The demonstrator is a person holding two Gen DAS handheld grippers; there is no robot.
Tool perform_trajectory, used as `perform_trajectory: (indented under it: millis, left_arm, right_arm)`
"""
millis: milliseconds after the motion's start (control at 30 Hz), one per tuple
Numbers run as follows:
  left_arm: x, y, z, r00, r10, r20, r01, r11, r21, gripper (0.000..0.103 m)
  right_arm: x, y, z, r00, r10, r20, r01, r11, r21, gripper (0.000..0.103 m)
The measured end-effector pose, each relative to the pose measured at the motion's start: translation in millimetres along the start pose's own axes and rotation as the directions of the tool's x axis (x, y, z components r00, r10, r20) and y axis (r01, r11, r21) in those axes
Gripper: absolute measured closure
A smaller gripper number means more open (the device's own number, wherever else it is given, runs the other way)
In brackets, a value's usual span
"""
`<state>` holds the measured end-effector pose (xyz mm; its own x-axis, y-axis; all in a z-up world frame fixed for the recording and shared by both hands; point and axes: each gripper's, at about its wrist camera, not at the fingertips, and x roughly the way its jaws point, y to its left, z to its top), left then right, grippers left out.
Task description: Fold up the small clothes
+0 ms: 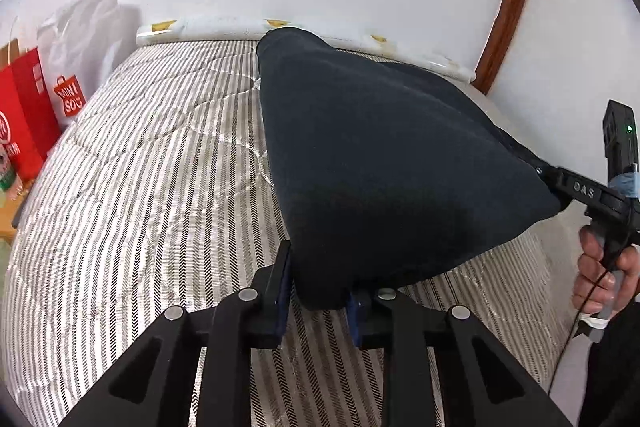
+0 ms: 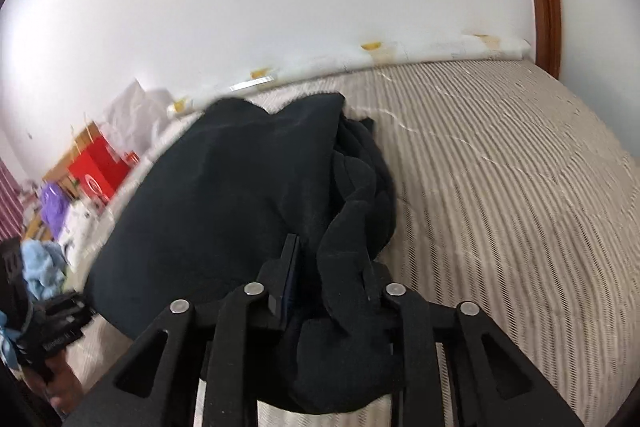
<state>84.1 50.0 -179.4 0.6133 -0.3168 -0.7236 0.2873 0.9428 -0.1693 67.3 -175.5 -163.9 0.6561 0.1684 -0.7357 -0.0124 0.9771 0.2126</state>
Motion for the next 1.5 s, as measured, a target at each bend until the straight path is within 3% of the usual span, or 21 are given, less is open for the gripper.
perform_trajectory:
  millis: [100, 233, 367, 500, 667, 800, 933, 1000, 1233, 1500]
  left_arm:
    - [-1, -1, 0, 0.999, -0.031, -0.018, 0.031, 0.999, -0.019, 0.077]
    - [-23, 6, -15, 0.994, -0.108, 0.031, 0.109, 0.993, -0.042, 0.071]
    - [-49, -1, -14, 0.987, -0.120, 0.112, 0.123, 0.992, -0.025, 0.065]
    - [-51, -4, 11, 0.983, -0.101, 0.155, 0.108, 0.994, -0.036, 0.058]
    - [-11, -10, 30, 0.996, -0.023, 0.084, 0.026, 0.999, -0.037, 0.058]
    - [11, -14, 24, 0.999, 0.006, 0.036, -0.006, 1.000, 0.002, 0.053]
    - [10, -1, 36, 0.998, -0.067, 0.019, 0.067, 0.998, -0.018, 0.051]
    - [13, 9, 47, 0.997, -0.065, 0.035, 0.067, 0.997, -0.045, 0.051]
    - [40, 23, 103, 0.998, 0.019, 0.062, -0.018, 0.999, -0.030, 0.053]
    - [81, 14, 131, 1.000, 0.003, 0.008, -0.003, 1.000, 0.014, 0.053]
  right_arm:
    - [-14, -6, -5, 0.999, -0.043, 0.001, 0.043, 0.998, -0.042, 0.072]
    - [-46, -15, -2, 0.993, -0.103, 0.056, 0.105, 0.994, -0.033, 0.072]
    - [-61, -8, 7, 0.991, -0.083, 0.105, 0.087, 0.996, -0.035, 0.072]
    - [-48, 16, 8, 0.996, -0.032, 0.085, 0.041, 0.994, -0.100, 0.072]
    - [-19, 29, -14, 0.992, -0.125, 0.035, 0.130, 0.966, -0.225, 0.072]
    - [-25, 21, -11, 0.992, -0.122, -0.002, 0.118, 0.963, -0.242, 0.071]
    - [-34, 19, 12, 0.989, -0.146, 0.021, 0.146, 0.947, -0.286, 0.066]
    - [-31, 16, 36, 0.991, -0.129, 0.021, 0.130, 0.952, -0.278, 0.066]
    - [32, 0, 120, 0.996, -0.015, -0.094, 0.003, 0.993, -0.122, 0.066]
    - [127, 7, 151, 0.973, 0.037, -0.226, -0.050, 0.997, -0.052, 0.066]
